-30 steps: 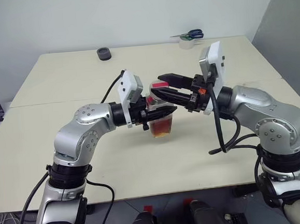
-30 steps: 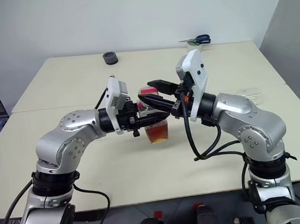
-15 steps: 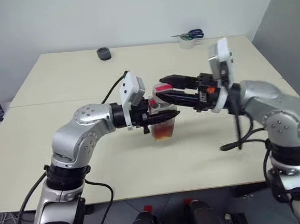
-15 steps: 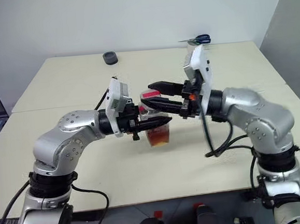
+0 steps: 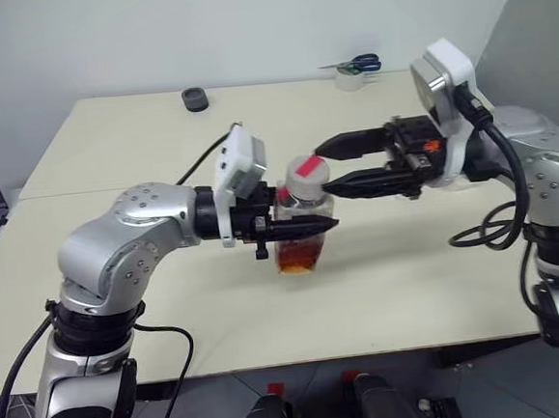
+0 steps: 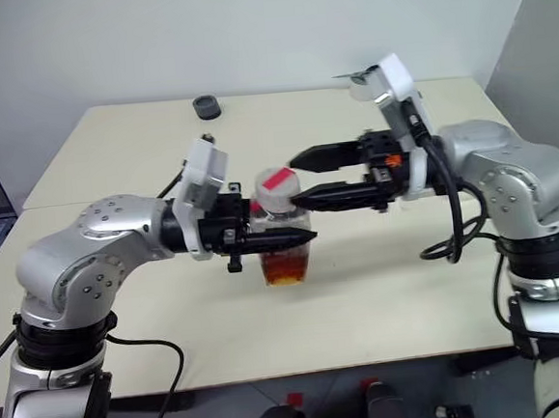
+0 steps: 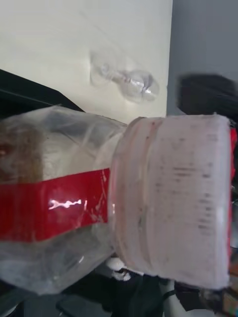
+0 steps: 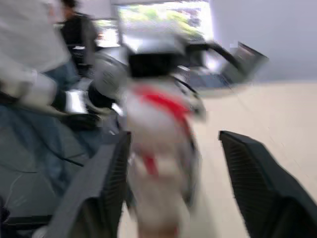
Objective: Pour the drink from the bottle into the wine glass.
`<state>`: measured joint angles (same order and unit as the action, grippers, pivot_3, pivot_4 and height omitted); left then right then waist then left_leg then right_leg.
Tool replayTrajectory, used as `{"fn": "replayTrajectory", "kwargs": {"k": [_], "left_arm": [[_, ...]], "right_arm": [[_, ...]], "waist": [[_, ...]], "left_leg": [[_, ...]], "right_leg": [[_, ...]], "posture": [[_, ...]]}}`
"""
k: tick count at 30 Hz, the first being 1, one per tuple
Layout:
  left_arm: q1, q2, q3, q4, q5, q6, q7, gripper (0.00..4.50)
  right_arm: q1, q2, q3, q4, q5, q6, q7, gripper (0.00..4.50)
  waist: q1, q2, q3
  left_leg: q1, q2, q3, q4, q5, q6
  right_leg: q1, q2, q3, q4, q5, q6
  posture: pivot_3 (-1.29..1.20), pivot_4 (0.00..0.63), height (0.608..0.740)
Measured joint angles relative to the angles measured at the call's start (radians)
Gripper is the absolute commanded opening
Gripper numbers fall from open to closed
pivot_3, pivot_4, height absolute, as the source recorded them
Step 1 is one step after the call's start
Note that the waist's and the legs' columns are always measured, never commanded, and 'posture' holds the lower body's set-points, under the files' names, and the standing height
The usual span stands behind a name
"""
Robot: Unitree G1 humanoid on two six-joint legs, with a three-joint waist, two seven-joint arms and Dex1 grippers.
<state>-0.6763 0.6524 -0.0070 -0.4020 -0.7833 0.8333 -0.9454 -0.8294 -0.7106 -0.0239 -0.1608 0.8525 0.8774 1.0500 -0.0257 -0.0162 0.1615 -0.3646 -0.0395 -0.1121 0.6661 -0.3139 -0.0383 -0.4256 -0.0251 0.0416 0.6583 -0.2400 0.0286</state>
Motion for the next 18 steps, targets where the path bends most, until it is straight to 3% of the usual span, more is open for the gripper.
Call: {"fn": "replayTrajectory", "kwargs": {"k": [1, 4, 7, 12, 18], "left_arm": [[0.009, -0.004, 0.004, 0.000, 0.003, -0.005, 0.016, 1.74], [0.056, -0.025, 0.009, 0.007, 0.032, -0.034, 0.055, 1.74], [0.065, -0.053, 0.008, 0.025, 0.062, -0.049, 0.089, 1.74], [0.051, -0.087, -0.005, 0.064, 0.092, -0.083, 0.096, 1.74], [0.040, -0.101, -0.030, 0.098, 0.125, -0.106, 0.084, 1.74]], "right_arm": [[0.025, -0.008, -0.029, -0.021, 0.012, 0.025, -0.036, 4.47], [0.112, -0.021, -0.113, -0.139, 0.050, 0.075, -0.151, 4.47], [0.144, 0.037, -0.157, -0.261, 0.089, 0.111, -0.322, 4.47], [0.131, 0.189, -0.128, -0.365, 0.136, 0.121, -0.539, 4.47], [0.127, 0.281, -0.067, -0.378, 0.108, 0.106, -0.658, 4.47]], "waist": [[0.000, 0.000, 0.000], [0.000, 0.000, 0.000], [-0.005, 0.000, 0.000], [-0.004, 0.000, 0.000], [-0.004, 0.000, 0.000]], "left_leg": [[0.000, 0.000, 0.000, -0.001, 0.000, 0.000], [0.000, 0.001, 0.000, -0.001, 0.000, 0.000], [0.001, 0.001, 0.001, -0.001, 0.000, 0.000], [0.001, 0.001, 0.000, 0.000, 0.000, 0.000], [0.000, 0.000, 0.000, 0.000, 0.000, 0.000]], "right_leg": [[0.000, 0.000, 0.000, 0.000, 0.000, 0.000], [0.000, 0.000, 0.000, 0.000, 0.000, 0.000], [0.000, 0.000, 0.001, 0.001, 0.000, 0.000], [0.000, 0.001, 0.000, 0.002, 0.000, 0.000], [0.000, 0.001, 0.000, 0.001, 0.000, 0.000]], "posture": [[0.00, 0.150, 0.740], [0.00, 0.150, 0.740], [0.00, 0.150, 0.740], [0.00, 0.150, 0.740], [0.00, 0.150, 0.740]]}}
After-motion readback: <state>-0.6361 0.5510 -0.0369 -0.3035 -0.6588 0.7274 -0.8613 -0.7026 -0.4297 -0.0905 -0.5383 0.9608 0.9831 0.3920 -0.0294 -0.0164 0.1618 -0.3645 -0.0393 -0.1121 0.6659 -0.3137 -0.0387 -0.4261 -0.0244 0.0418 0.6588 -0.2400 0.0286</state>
